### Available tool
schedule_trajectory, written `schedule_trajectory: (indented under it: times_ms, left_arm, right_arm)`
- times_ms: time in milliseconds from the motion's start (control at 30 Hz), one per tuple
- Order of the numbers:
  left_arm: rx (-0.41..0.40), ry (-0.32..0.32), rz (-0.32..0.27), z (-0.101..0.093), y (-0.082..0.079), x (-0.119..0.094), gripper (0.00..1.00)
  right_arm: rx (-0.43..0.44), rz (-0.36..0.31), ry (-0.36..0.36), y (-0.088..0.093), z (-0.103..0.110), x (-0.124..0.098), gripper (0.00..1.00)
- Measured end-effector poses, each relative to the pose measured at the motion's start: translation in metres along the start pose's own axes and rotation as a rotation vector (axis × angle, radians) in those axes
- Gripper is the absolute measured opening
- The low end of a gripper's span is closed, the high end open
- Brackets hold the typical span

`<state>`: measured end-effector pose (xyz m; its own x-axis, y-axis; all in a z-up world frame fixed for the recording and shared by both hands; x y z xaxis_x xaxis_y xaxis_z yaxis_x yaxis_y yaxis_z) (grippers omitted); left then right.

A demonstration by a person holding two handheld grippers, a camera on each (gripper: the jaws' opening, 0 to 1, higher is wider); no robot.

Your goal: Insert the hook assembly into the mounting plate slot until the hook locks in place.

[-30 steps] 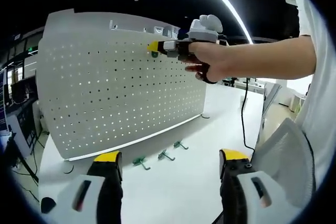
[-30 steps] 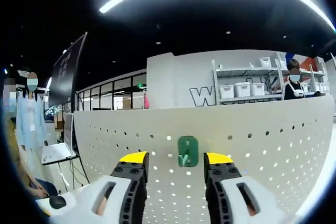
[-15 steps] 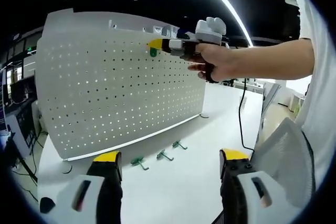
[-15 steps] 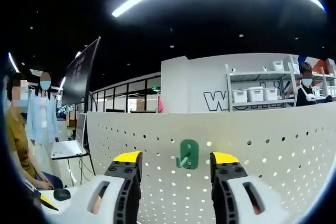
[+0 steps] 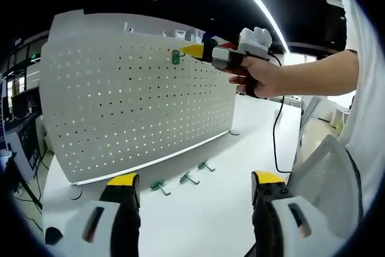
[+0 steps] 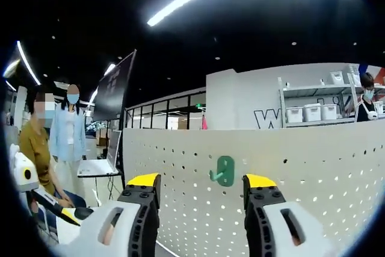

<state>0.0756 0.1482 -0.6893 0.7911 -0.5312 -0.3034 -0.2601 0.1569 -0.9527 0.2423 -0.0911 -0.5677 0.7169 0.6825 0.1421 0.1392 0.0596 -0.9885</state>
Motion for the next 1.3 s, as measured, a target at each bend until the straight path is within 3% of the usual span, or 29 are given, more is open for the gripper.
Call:
schedule_trajectory:
  times_ms: [500, 1300]
  left_arm:
    - [0.006, -0.003, -0.005, 0.003, -0.003, 0.001, 0.79]
    - [-0.003, 0.002, -0.003, 0.0, -0.002, 0.004, 0.79]
  right_arm:
    - [0.01, 0.044, -0.084, 0.017, 0.011, -0.048, 0.6]
    - [0.088, 0.158, -0.087, 0.058, 0.008, -0.117, 0.63]
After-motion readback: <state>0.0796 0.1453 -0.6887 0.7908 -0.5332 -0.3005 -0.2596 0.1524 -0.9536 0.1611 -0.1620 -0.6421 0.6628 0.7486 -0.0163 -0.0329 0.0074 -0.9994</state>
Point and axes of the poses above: the point that each gripper's makers call its tool centre point, and the gripper's own axes: x roughly forward along the fingers, z roughly to its left, y roughly out of its underside, the point moved 8 cm from there along -x, roughly backward along the fingers, and after that the axes turned 9 degrees about -y, right-handed, at the moved point
